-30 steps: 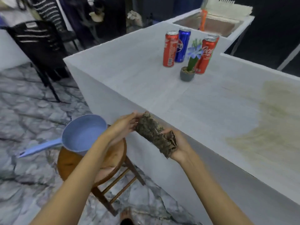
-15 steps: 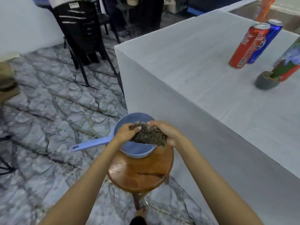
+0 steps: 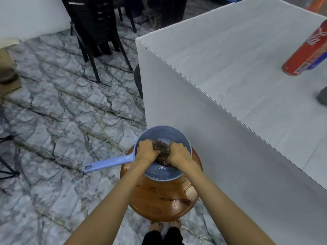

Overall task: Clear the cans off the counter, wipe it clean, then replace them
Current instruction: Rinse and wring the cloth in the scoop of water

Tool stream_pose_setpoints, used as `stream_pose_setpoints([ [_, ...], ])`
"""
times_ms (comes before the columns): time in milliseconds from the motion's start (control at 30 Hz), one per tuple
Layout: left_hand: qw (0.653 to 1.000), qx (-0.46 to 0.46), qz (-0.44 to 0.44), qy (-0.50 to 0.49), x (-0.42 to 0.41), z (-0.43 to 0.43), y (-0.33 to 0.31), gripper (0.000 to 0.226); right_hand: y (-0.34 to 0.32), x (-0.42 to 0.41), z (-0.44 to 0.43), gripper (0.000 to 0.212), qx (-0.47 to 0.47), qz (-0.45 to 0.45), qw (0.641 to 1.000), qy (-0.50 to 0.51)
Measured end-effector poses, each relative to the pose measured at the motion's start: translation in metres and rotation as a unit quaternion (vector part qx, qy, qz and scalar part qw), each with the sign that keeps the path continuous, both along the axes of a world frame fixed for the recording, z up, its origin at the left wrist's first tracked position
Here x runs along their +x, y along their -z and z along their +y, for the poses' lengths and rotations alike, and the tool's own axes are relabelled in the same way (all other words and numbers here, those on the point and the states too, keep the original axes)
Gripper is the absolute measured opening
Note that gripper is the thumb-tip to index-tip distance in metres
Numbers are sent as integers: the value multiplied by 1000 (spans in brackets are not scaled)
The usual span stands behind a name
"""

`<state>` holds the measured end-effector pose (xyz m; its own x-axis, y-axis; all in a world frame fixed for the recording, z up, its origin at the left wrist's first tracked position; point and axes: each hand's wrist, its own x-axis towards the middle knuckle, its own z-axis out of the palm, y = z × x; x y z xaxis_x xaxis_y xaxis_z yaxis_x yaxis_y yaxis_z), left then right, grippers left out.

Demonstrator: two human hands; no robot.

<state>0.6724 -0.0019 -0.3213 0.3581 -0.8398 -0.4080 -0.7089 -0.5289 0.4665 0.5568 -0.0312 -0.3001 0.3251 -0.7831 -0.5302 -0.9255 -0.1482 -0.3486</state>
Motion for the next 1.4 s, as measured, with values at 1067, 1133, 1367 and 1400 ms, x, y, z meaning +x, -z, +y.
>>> stream_pose_setpoints([
  [1067,748,-50,431,-503,-30,-3,10,40,37,15,-12,54,148,-219,927,266],
  [1133,735,-73,405,-538,-37,-1,14,38,38,17,-15,45,106,-178,943,261],
  [1367,784,-52,251,-565,-45,-7,17,53,40,26,-7,72,78,-112,954,269],
  [1400,773,-46,267,-573,-41,-8,18,57,40,27,-7,76,81,-105,959,251],
])
